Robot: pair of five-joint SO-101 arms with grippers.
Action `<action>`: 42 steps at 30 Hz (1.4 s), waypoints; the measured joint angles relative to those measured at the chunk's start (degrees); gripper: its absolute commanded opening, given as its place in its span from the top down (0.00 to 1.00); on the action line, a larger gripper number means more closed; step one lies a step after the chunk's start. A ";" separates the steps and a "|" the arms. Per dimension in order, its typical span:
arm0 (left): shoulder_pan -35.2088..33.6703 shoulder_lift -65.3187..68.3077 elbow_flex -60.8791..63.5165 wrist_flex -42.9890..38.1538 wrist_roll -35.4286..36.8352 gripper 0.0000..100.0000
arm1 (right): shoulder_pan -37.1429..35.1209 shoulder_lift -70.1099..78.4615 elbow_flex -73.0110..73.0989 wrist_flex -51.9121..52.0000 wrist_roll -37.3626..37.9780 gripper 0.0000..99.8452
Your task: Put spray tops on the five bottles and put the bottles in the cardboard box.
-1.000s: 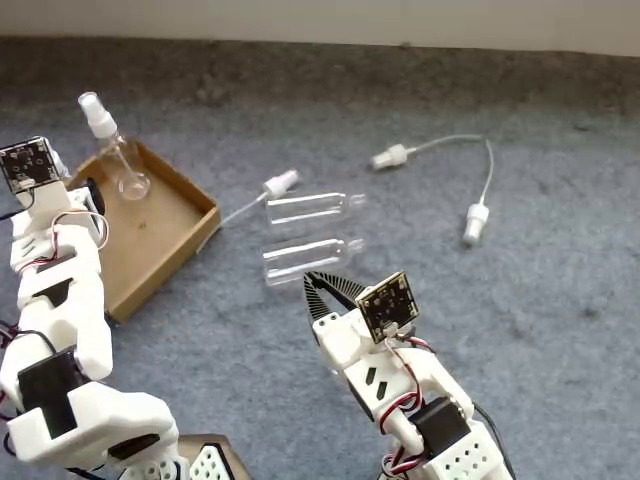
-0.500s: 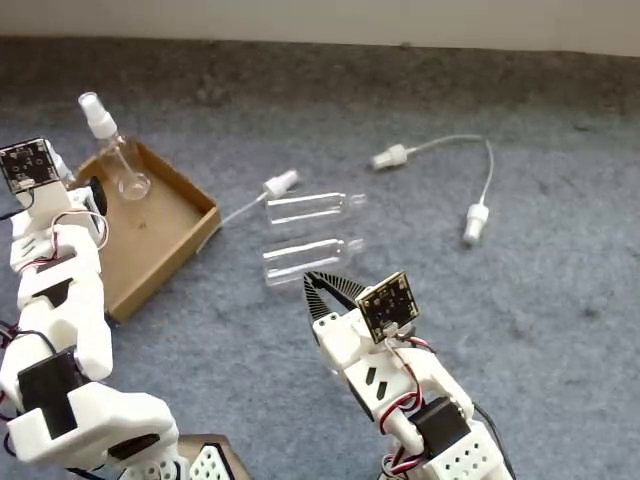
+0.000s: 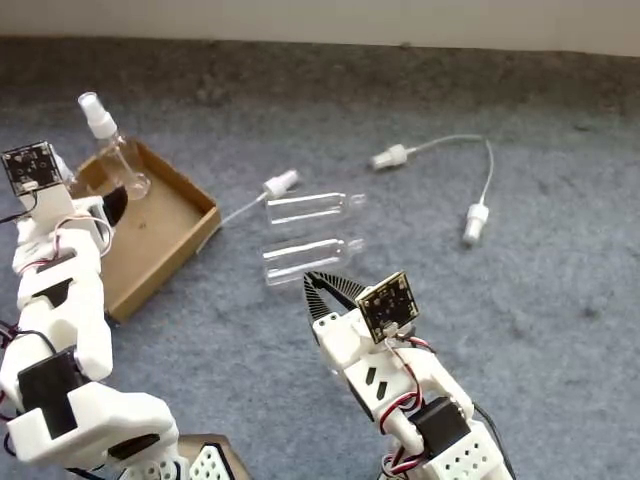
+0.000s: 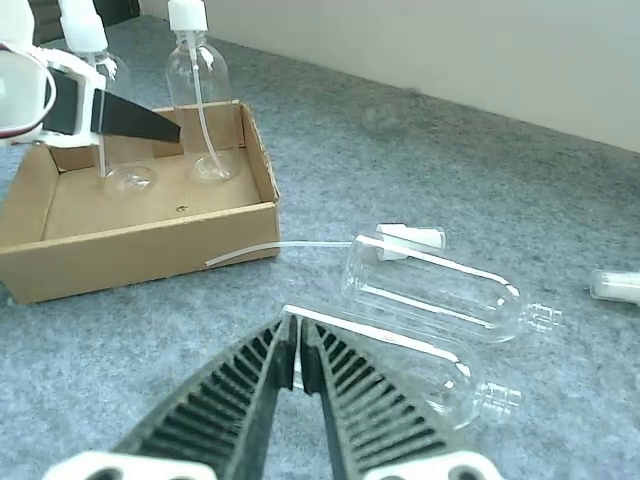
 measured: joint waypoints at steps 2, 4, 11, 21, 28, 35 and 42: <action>0.00 0.00 0.00 2.73 0.00 0.61 | 0.00 0.00 0.00 0.00 0.00 1.00; 0.00 0.00 0.00 3.60 0.00 0.61 | 0.00 0.00 0.00 0.00 0.00 1.00; 0.00 0.00 0.00 3.60 0.00 0.61 | 2.11 0.00 0.00 0.00 0.00 1.00; 0.00 -8.35 1.32 12.22 0.00 0.61 | 2.90 0.00 0.00 0.00 0.00 1.00; 0.00 -10.37 1.32 19.87 -0.88 0.61 | 2.90 0.00 0.00 0.00 -0.09 1.00; -0.44 -13.63 1.32 28.66 -4.92 0.61 | 3.08 0.00 0.00 0.00 -0.09 1.00; 0.18 -27.69 1.32 44.57 -5.27 0.61 | 3.08 0.00 0.00 0.00 -0.09 1.00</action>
